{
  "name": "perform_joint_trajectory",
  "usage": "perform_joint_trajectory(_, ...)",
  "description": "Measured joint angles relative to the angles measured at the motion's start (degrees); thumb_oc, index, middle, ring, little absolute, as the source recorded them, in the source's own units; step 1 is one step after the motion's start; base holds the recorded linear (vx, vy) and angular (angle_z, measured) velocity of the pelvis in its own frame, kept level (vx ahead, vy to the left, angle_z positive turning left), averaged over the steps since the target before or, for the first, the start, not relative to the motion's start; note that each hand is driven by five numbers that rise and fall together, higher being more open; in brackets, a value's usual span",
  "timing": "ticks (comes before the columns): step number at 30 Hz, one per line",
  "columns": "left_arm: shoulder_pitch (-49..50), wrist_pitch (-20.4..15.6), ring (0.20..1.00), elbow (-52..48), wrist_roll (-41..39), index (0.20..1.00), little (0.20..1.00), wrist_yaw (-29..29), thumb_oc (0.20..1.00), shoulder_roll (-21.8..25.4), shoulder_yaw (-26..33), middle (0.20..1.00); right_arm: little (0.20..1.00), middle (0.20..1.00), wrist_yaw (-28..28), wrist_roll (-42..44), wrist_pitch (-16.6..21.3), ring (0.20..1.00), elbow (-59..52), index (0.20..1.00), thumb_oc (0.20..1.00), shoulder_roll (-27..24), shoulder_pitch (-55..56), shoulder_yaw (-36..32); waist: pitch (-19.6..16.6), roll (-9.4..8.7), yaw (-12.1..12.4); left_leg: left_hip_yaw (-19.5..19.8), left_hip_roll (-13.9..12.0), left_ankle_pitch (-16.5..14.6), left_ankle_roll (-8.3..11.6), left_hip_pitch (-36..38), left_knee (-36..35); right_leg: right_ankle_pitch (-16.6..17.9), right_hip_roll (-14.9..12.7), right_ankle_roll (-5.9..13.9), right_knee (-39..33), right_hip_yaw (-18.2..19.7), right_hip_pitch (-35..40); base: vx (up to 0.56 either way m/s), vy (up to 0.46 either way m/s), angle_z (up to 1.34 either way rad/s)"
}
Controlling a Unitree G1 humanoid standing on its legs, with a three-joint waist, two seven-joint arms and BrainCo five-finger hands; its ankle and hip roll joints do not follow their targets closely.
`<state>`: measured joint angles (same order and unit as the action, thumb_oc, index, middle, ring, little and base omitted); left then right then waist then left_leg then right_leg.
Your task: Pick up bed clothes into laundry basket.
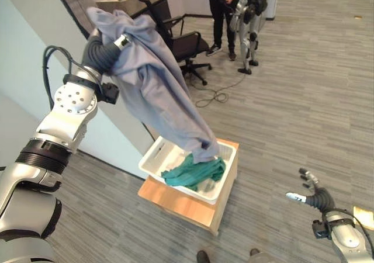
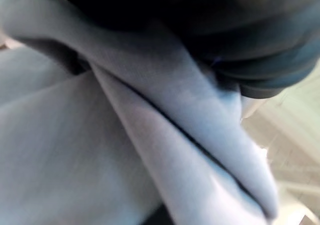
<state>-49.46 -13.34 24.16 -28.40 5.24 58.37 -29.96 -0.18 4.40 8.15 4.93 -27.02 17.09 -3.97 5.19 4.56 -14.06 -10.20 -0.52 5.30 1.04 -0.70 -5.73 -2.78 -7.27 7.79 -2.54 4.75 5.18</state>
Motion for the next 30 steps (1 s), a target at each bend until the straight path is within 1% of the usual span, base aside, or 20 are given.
perform_joint_trajectory(2,0.2,0.2,0.2,-1.4,1.0,0.2,0.2,-1.3,0.2,0.0,-1.8,0.2,1.0,1.0,-0.9,-0.1,0.0,1.0,0.0,1.0,1.0,0.0,-0.2,-0.2,0.0,0.03,0.1,0.0,0.0,0.0,-0.01,0.0,0.0,0.0,0.0,0.01,0.0,-0.1,0.0,0.0,0.0,0.0)
perform_joint_trajectory(5,1.6,0.2,0.2,-4.0,4.1,0.2,0.2,-2.4,0.2,-0.6,-2.8,0.2,1.0,1.0,-1.1,-0.6,0.1,1.0,-0.2,1.0,1.0,0.0,-0.6,-0.1,0.1,0.09,0.1,0.1,0.1,0.1,-0.1,0.0,0.0,0.0,0.0,0.03,-0.1,-0.1,0.0,0.0,0.0,0.0)
perform_joint_trajectory(6,2.1,0.2,0.2,-4.2,5.0,0.2,0.2,-3.3,0.2,-2.2,-3.7,0.2,1.0,1.0,-1.3,-2.0,0.1,1.0,-0.2,1.0,1.0,-0.3,-1.1,-0.1,0.2,0.21,0.1,0.1,0.1,0.1,-0.19,0.0,0.0,0.0,0.0,0.06,-0.1,-0.2,0.1,0.0,0.0,0.0)
perform_joint_trajectory(8,3.4,0.3,0.2,-4.6,5.8,0.2,0.2,-4.2,0.2,-3.8,-4.9,0.2,1.0,1.0,-2.0,-2.8,0.1,1.0,-0.2,1.0,1.0,-0.7,-2.3,0.2,0.9,0.54,0.0,0.1,0.2,0.1,-0.14,-0.1,0.0,-0.1,0.0,0.11,0.1,-0.2,-0.1,-0.04,0.01,0.01)
perform_joint_trajectory(10,4.0,0.5,0.2,-5.1,7.5,0.2,0.2,-4.7,0.2,-4.5,-6.1,0.2,1.0,1.0,-2.3,-3.6,0.1,1.0,-0.2,1.0,1.0,-1.3,-2.7,0.3,1.5,0.79,0.0,0.1,0.3,0.1,-0.08,-0.2,0.0,-0.1,-0.1,0.17,0.2,-0.2,-0.3,-0.06,0.008,-0.01)
perform_joint_trajectory(11,5.3,0.8,0.2,-5.3,9.6,0.2,0.2,-5.6,0.2,-4.8,-6.4,0.2,1.0,1.0,-2.5,-4.3,0.1,1.0,-0.2,1.0,1.0,-1.4,-3.1,0.3,1.9,0.95,0.0,0.1,0.2,0.0,-0.01,-0.8,0.0,-0.1,0.1,0.22,0.5,-0.1,-1.0,-0.06,0.005,-0.01)
perform_joint_trajectory(13,6.9,1.1,0.2,-5.2,11.1,0.2,0.2,-5.6,0.2,-6.0,-6.3,0.2,1.0,1.0,-2.7,-4.4,0.1,1.0,-0.2,1.0,1.0,-1.5,-3.3,0.4,2.3,1.08,0.0,0.1,0.2,0.1,-0.06,-1.4,0.0,-0.1,0.1,0.22,0.8,0.0,-2.0,-0.07,0.008,-0.01)
perform_joint_trajectory(15,8.7,1.9,0.2,-4.9,14.4,0.2,0.2,-6.1,0.2,-7.5,-7.8,0.2,1.0,1.0,-3.2,-4.4,0.1,1.0,-0.2,1.0,1.0,-2.4,-3.7,0.6,3.8,0.86,-0.1,0.1,0.2,0.3,-0.42,-1.9,0.0,0.0,0.1,0.31,0.8,-0.1,-2.3,-0.07,0.011,0.0)
perform_joint_trajectory(16,8.6,1.7,0.2,-4.2,18.1,0.2,0.2,-6.1,0.2,-7.7,-9.2,0.2,1.0,1.0,-3.5,-4.4,0.1,1.0,-0.2,1.0,1.0,-2.9,-3.7,1.0,3.9,0.74,-0.2,0.0,0.2,0.4,-0.48,-2.3,0.0,0.0,0.1,0.32,0.9,0.0,-3.0,-0.04,0.011,-0.01)
perform_joint_trajectory(17,8.2,1.6,0.2,-1.8,25.0,0.2,0.2,-6.5,0.2,-8.3,-11.9,0.2,1.0,1.0,-3.9,-4.5,0.1,1.0,-0.2,1.0,1.0,-3.6,-4.2,1.9,4.8,0.11,-0.2,0.0,0.3,0.6,-0.78,-2.5,0.0,0.1,0.1,0.42,0.9,0.0,-3.0,-0.04,0.011,-0.03)
perform_joint_trajectory(19,9.4,1.5,0.2,4.8,30.8,0.2,0.2,-7.1,0.2,-12.6,-13.2,0.2,1.0,1.0,-4.3,-4.5,0.2,1.0,-0.2,1.0,1.0,-3.7,-4.8,3.4,5.6,-0.69,-0.2,-0.2,0.3,0.6,-0.77,-2.4,0.0,0.1,0.0,0.44,0.9,0.3,-3.0,-0.07,0.01,-0.05)
perform_joint_trajectory(20,9.9,1.5,0.2,8.9,34.1,0.2,0.2,-7.5,0.2,-15.4,-13.6,0.2,1.0,1.0,-4.3,-4.5,0.3,1.0,-0.5,1.0,1.0,-3.9,-5.0,3.9,6.3,-1.7,-0.7,-0.4,0.3,0.6,-0.77,-2.7,0.0,0.1,0.1,0.44,1.1,0.5,-3.7,-0.06,0.007,-0.05)
perform_joint_trajectory(21,10.2,2.1,0.2,12.1,36.4,0.2,0.2,-7.6,0.2,-17.4,-13.7,0.2,1.0,1.0,-4.3,-4.5,0.5,1.0,-0.9,1.0,1.0,-4.0,-5.3,4.4,6.9,-2.16,-0.6,-0.4,0.3,0.6,-0.81,-2.9,0.1,0.1,0.0,0.46,1.1,0.5,-3.7,-0.04,0.007,-0.05)
perform_joint_trajectory(22,10.3,2.4,0.2,12.8,37.8,0.2,0.2,-7.6,0.2,-17.8,-14.2,0.2,1.0,1.0,-4.3,-4.5,0.7,1.0,-1.1,1.0,1.0,-3.9,-5.4,4.4,7.3,-2.66,-1.0,-0.5,0.2,0.6,-0.84,-3.1,0.3,0.1,0.1,0.48,1.2,0.6,-4.0,-0.04,0.002,-0.02)
perform_joint_trajectory(23,10.4,2.4,0.2,14.0,41.4,0.2,0.2,-7.6,0.2,-18.6,-15.3,0.2,1.0,1.0,-4.4,-4.5,0.9,1.0,-2.0,1.0,1.0,-4.0,-5.7,4.4,8.4,-3.54,-1.5,-0.5,0.3,0.8,-1.04,-3.3,0.3,0.2,0.0,0.52,1.2,0.7,-4.2,-0.06,-0.005,-0.03)
perform_joint_trajectory(24,10.3,2.3,0.2,15.7,43.6,0.2,0.2,-7.4,0.2,-19.8,-15.3,0.2,1.0,1.0,-4.5,-4.5,1.1,1.0,-2.3,1.0,1.0,-4.0,-5.7,4.5,8.7,-3.83,-1.4,-0.6,0.3,0.8,-1.04,-3.3,0.3,0.2,0.0,0.53,1.2,0.7,-4.2,-0.05,-0.011,-0.03)
perform_joint_trajectory(26,10.3,2.6,0.2,17.6,46.4,0.2,0.2,-6.7,0.2,-21.7,-15.4,0.2,1.0,1.0,-4.5,-4.5,1.9,1.0,-2.4,1.0,1.0,-4.0,-5.8,4.6,9.2,-4.62,-1.6,-0.9,0.3,0.7,-0.99,-3.4,0.3,0.2,0.0,0.53,1.5,0.8,-4.8,-0.02,-0.008,-0.08)
perform_joint_trajectory(28,10.4,2.7,0.2,19.7,47.7,0.2,0.2,-5.4,0.2,-24.9,-13.6,0.2,1.0,1.0,-4.5,-4.5,2.1,1.0,-3.2,1.0,1.0,-4.0,-6.0,4.8,9.7,-4.87,-1.3,-1.5,0.1,0.7,-0.96,-3.8,0.3,0.2,0.1,0.54,1.5,0.9,-5.2,0.0,-0.012,-0.07)
perform_joint_trajectory(30,10.5,2.7,0.2,20.1,47.7,0.2,0.2,-5.4,0.2,-25.7,-13.2,0.2,1.0,1.0,-4.5,-4.5,2.1,1.0,-4.1,1.0,1.0,-4.0,-5.9,4.9,9.7,-4.92,-1.4,-1.5,0.0,0.6,-0.8,-3.8,0.3,0.2,0.2,0.54,1.5,1.0,-5.2,0.0,-0.002,-0.02)
